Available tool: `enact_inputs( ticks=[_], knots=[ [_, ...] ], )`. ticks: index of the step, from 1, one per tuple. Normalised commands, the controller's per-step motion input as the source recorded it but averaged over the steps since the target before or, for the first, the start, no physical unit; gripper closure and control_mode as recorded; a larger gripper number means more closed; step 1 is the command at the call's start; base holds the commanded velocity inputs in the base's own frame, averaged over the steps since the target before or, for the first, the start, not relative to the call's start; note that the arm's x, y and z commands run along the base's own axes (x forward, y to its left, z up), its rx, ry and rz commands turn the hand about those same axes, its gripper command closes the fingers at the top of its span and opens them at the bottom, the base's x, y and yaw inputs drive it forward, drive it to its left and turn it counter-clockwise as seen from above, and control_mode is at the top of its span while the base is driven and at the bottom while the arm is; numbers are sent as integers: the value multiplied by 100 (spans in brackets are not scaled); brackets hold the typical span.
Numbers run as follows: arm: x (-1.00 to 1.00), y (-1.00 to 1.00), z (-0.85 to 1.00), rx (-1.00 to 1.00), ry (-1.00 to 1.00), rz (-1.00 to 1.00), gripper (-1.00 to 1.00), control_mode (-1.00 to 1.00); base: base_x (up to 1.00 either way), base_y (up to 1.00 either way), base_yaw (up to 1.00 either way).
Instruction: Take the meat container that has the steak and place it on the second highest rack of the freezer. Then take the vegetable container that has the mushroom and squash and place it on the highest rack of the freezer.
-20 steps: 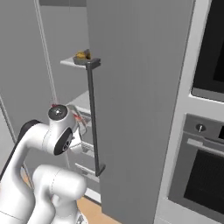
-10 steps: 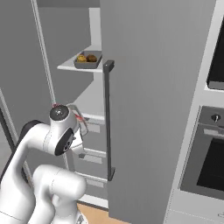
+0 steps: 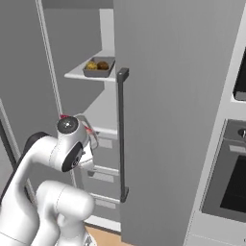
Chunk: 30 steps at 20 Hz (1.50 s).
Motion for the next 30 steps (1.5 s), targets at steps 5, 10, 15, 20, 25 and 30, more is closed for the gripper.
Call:
enact_inputs(
  ticks=[5, 10, 15, 20, 25, 30],
  knots=[
    [0, 0, 0, 0, 0, 0, 100, 100, 32, -1, 0],
    [0, 0, 0, 0, 0, 0, 100, 100, 52, 1, -4],
    [0, 0, 0, 0, 0, 0, 100, 100, 46, 3, -1],
    [12, 32, 0, 0, -1, -2, 100, -100, 0, 6, 0],
    [64, 17, 0, 8, 0, -14, 100, -100, 0, 0, 0],
    [78, 10, 0, 18, 4, -14, 100, -100, 0, 0, 0]
  ],
)
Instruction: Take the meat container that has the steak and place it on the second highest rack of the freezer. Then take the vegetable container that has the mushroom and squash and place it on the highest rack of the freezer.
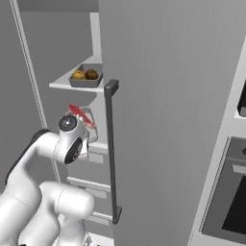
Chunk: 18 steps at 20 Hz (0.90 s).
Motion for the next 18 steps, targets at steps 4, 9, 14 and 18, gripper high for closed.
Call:
enact_inputs(
  ticks=[4, 9, 14, 18],
  knots=[
    [44, 23, -2, 15, 9, -7, 100, -100, 0, 0, 0],
    [16, 41, -21, 3, 13, -4, 100, -100, 0, 0, 0],
    [0, 28, -56, 0, 14, 0, 100, -100, 0, 0, 0],
    [4, 5, -25, 0, 5, 0, 100, -100, 0, 0, 0]
  ],
)
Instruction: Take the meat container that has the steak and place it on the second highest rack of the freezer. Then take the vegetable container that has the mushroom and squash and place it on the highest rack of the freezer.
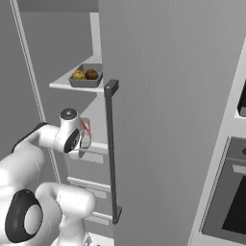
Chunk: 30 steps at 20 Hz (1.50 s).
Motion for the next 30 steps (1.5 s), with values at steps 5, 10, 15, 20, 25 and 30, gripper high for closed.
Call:
enact_inputs(
  ticks=[5, 10, 15, 20, 25, 30],
  knots=[
    [25, 1, -8, -1, 0, -6, 100, -100, 0, 0, 0],
    [42, 0, 0, -5, 0, -11, 100, -100, 0, 0, 0],
    [51, 0, 0, -1, 0, -10, 100, -100, 0, 0, 0],
    [50, 0, -9, 0, 0, -9, 100, -100, 0, 0, 0],
    [15, 0, -37, 0, 2, -3, 100, -100, 0, 0, 0],
    [20, 0, -5, 0, 0, -2, 100, -100, 0, 0, 0]
  ],
)
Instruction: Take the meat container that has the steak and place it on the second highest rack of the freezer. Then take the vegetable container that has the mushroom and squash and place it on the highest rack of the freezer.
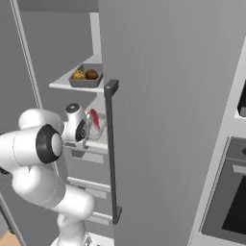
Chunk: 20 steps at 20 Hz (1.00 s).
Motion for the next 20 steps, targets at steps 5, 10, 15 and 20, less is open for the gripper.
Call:
enact_inputs(
  ticks=[5, 10, 15, 20],
  knots=[
    [46, 0, -1, -2, 0, -6, 100, -100, 0, 0, 0],
    [34, -1, 0, 0, 0, -4, -100, -100, 0, 0, 0],
    [-36, 0, -1, 0, -1, 0, -100, -100, 0, 0, 0],
    [-70, 0, 11, -1, -15, -3, -100, -100, 0, 0, 0]
  ],
)
